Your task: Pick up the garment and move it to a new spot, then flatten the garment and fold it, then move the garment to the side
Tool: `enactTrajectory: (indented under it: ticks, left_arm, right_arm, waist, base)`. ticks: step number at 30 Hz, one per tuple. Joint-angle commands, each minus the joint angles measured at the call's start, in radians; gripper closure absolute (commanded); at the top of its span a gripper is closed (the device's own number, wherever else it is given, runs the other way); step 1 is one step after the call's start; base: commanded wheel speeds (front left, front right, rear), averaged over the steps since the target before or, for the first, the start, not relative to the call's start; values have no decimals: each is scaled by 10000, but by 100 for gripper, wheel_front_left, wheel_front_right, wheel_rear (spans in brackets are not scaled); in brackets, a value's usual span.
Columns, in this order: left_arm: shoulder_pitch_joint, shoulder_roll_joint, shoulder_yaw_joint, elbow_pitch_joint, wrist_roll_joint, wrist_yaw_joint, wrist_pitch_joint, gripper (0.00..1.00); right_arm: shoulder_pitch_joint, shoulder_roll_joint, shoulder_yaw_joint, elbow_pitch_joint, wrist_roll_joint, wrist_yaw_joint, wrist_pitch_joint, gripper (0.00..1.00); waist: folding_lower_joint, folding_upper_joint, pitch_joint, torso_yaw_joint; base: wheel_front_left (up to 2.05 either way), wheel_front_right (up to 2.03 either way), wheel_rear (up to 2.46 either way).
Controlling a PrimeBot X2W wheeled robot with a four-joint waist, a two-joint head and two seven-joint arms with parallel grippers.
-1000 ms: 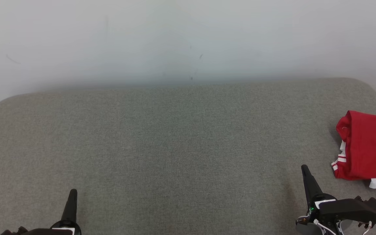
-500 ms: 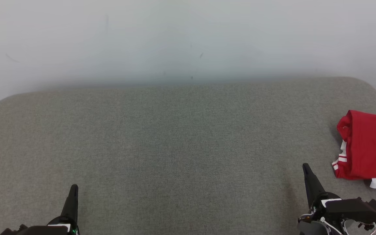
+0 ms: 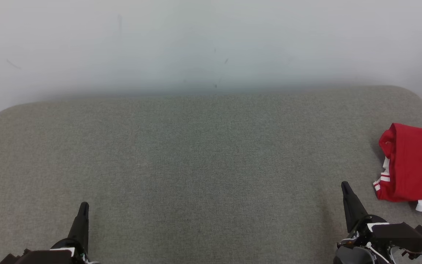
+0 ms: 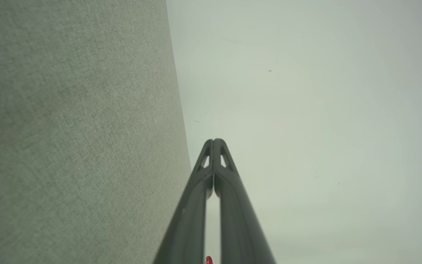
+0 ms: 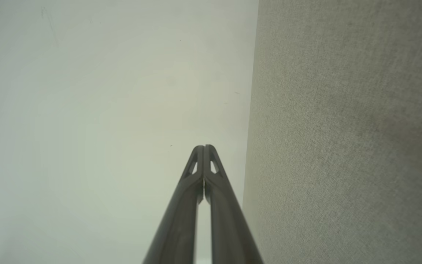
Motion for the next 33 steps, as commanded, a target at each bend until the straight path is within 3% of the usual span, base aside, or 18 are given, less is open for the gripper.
enactTrajectory:
  ticks: [1,33]
  left_arm:
    - [-106,34,40,-39,-64,-35,6,100]
    - [-101,34,34,-39,-63,-34,3,100]
  right_arm:
    - [103,13,-5,-31,22,-21,34,100]
    - [99,13,-3,-26,23,-21,33,100]
  waist:
    - [0,0,0,0]
    - [0,0,0,0]
  base:
    - [0,0,0]
    - [0,0,0]
